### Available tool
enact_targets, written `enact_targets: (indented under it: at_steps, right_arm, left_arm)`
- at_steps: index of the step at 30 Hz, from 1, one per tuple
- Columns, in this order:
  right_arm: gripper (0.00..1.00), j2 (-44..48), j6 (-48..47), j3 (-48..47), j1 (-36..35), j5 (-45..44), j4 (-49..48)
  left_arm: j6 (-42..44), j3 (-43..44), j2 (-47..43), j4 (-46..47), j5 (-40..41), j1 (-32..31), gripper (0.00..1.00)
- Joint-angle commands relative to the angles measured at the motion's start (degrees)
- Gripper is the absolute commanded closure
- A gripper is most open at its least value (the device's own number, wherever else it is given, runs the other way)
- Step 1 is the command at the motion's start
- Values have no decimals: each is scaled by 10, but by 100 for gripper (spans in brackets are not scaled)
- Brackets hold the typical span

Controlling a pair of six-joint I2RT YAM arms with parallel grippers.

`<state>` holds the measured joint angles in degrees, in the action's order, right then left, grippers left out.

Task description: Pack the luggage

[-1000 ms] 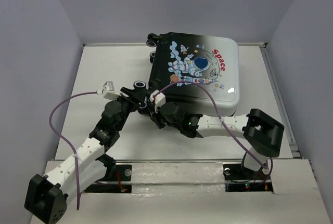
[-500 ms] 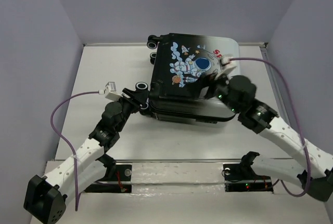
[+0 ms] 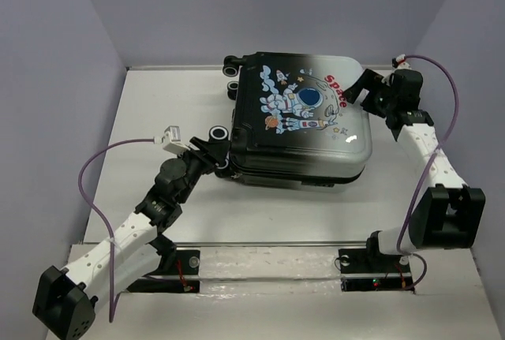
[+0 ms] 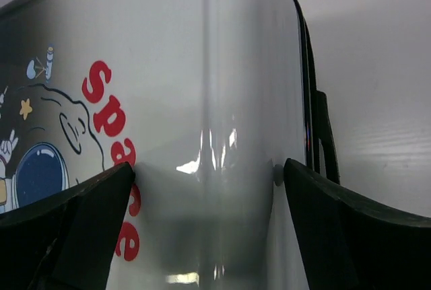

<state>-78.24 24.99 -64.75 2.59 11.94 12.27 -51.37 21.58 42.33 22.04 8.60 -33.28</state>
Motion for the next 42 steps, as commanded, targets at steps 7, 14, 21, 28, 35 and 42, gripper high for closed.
enact_targets:
  at_steps: [7,14,21,28,35,42]
  right_arm:
    - [10,-297,6,-295,-107,361,30]
    - [3,-514,76,-653,-164,415,85]
    - [1,-486,67,-741,-169,410,85]
    - [0,-202,-57,-473,-169,252,84]
    - [11,95,-53,-35,-174,172,-46]
    - [93,335,0,301,-186,178,-158]
  left_arm:
    - [204,-1,37,14,-79,-188,94]
    - [211,21,69,29,-104,-252,94]
    - [225,64,116,58,-117,-258,94]
    - [269,123,113,3,-96,-257,30]
    - [251,130,18,-132,-47,-256,1]
    - [205,153,-4,-213,-62,-253,1]
